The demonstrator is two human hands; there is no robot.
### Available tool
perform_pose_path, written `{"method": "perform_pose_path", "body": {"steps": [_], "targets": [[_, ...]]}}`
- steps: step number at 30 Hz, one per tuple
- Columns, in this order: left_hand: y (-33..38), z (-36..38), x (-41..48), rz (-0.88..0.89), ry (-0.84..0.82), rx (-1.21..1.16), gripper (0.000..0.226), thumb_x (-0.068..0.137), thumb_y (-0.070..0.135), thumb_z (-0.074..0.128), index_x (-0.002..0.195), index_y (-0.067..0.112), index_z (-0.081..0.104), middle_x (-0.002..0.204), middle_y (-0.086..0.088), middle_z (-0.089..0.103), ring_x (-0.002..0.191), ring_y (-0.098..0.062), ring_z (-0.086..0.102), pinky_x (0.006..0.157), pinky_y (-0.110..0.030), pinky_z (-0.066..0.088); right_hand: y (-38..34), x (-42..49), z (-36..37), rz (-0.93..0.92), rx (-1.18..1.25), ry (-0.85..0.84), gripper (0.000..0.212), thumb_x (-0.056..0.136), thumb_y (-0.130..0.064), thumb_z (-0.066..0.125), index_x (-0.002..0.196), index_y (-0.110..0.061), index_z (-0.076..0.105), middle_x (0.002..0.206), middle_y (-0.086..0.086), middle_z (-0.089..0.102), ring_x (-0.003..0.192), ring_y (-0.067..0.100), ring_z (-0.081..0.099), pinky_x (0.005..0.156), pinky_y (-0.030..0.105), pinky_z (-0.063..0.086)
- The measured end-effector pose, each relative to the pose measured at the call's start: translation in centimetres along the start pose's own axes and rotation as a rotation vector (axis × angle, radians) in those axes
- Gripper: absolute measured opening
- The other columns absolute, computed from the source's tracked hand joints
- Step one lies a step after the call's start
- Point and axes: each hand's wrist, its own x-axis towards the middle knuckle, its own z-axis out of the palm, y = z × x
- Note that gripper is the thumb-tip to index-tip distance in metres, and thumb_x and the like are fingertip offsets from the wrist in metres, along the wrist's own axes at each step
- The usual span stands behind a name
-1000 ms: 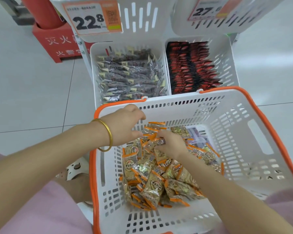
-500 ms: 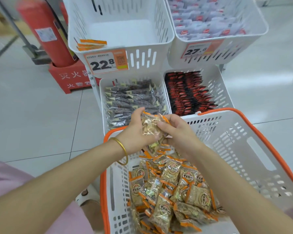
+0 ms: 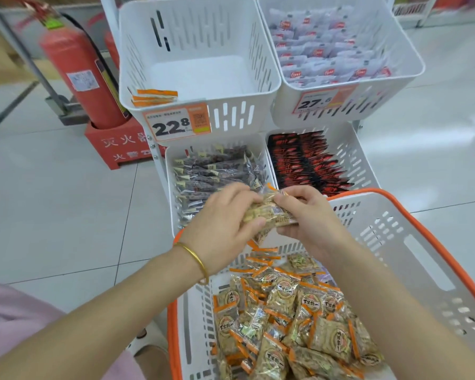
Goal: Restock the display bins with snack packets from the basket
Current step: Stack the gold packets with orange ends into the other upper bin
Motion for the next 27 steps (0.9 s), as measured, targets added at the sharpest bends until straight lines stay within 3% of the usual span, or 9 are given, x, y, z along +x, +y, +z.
{"method": "perform_pose_path", "body": {"steps": [2, 5, 8, 10, 13, 15, 19, 22, 27], "targets": [[-0.2, 0.2, -0.1, -0.012, -0.101, 0.09, 0.062, 0.083, 0.059, 0.051, 0.135, 0.03, 0.035, 0.127, 0.014, 0.039, 0.118, -0.009, 0.033, 0.097, -0.026, 0.031, -0.4, -0.3, 0.4, 0.038, 0.122, -0.048, 0.03, 0.091, -0.02, 0.061, 0.114, -0.002, 0.052, 0.093, 0.013, 0.062, 0.071, 0.021, 0.066, 0.057, 0.03, 0.054], [0.0, 0.1, 0.2, -0.05, -0.114, 0.038, 0.063, 0.078, 0.036, 0.07, 0.129, 0.028, 0.034, 0.115, 0.012, 0.045, 0.107, -0.011, 0.044, 0.085, -0.023, 0.04, -1.0, -1.0, 1.0, 0.07, 0.226, -0.177, 0.037, 0.096, -0.035, 0.049, 0.103, 0.0, 0.059, 0.09, 0.018, 0.067, 0.08, 0.03, 0.07, 0.066, 0.036, 0.059], [0.1, -1.1, 1.0, -0.398, -0.124, -0.476, 0.035, 0.084, 0.006, 0.064, 0.11, 0.02, 0.045, 0.097, -0.006, 0.06, 0.084, -0.026, 0.063, 0.073, -0.034, 0.056, -1.8, -1.2, 0.8, 0.04, 0.181, -0.143, 0.039, 0.1, -0.035, 0.04, 0.104, -0.002, 0.06, 0.079, 0.014, 0.068, 0.069, 0.026, 0.068, 0.057, 0.032, 0.055], [0.1, -1.8, 1.1, -0.593, -0.2, -0.905, 0.04, 0.084, -0.002, 0.063, 0.118, 0.014, 0.047, 0.108, -0.016, 0.064, 0.091, -0.032, 0.068, 0.075, -0.046, 0.058, -2.3, -1.1, 0.1, -0.111, -0.054, -0.055, 0.023, 0.096, -0.025, 0.05, 0.102, -0.008, 0.065, 0.072, 0.005, 0.063, 0.06, 0.017, 0.057, 0.05, 0.026, 0.043], [0.2, -2.2, 1.1, -0.626, -0.294, -1.238, 0.046, 0.085, -0.003, 0.059, 0.126, 0.013, 0.046, 0.116, -0.018, 0.065, 0.099, -0.036, 0.066, 0.078, -0.053, 0.055, -2.7, -0.7, -0.8, -0.333, -0.369, -0.05, 0.011, 0.085, -0.025, 0.065, 0.096, -0.026, 0.068, 0.079, 0.0, 0.061, 0.068, 0.009, 0.056, 0.056, 0.024, 0.042], [0.2, -2.3, 1.2, -0.609, -0.321, -1.287, 0.05, 0.079, 0.0, 0.062, 0.126, 0.013, 0.048, 0.117, -0.018, 0.065, 0.101, -0.037, 0.065, 0.08, -0.055, 0.054, -2.8, -0.7, -0.9, -0.371, -0.409, -0.087, 0.013, 0.082, -0.026, 0.07, 0.094, -0.027, 0.064, 0.083, -0.007, 0.066, 0.071, 0.005, 0.061, 0.057, 0.022, 0.048], [0.1, -2.2, 1.3, -0.601, -0.294, -1.267, 0.062, 0.068, 0.004, 0.066, 0.126, 0.016, 0.046, 0.116, -0.016, 0.065, 0.1, -0.035, 0.066, 0.08, -0.051, 0.055, -2.8, -0.7, -0.9, -0.424, -0.368, -0.077, 0.016, 0.08, -0.013, 0.073, 0.084, -0.013, 0.058, 0.073, 0.0, 0.065, 0.055, 0.005, 0.059, 0.05, 0.02, 0.047], [-0.3, -2.2, 1.4, -0.61, -0.21, -1.268, 0.066, 0.064, 0.002, 0.067, 0.125, 0.016, 0.047, 0.117, -0.014, 0.065, 0.099, -0.032, 0.066, 0.079, -0.048, 0.056, -3.0, -0.4, -1.7, -0.435, -0.362, -0.104, 0.018, 0.078, -0.008, 0.074, 0.078, -0.015, 0.057, 0.073, 0.0, 0.065, 0.063, 0.012, 0.061, 0.057, 0.027, 0.053], [-0.5, -2.8, 1.8, -0.605, -0.166, -1.267, 0.049, 0.083, -0.002, 0.058, 0.129, 0.007, 0.044, 0.118, -0.021, 0.063, 0.101, -0.038, 0.064, 0.083, -0.048, 0.054, -3.9, -0.1, -3.3, -0.412, -0.287, -0.195, 0.018, 0.071, -0.012, 0.075, 0.075, -0.016, 0.058, 0.075, 0.002, 0.066, 0.069, 0.02, 0.06, 0.061, 0.028, 0.05]]}}
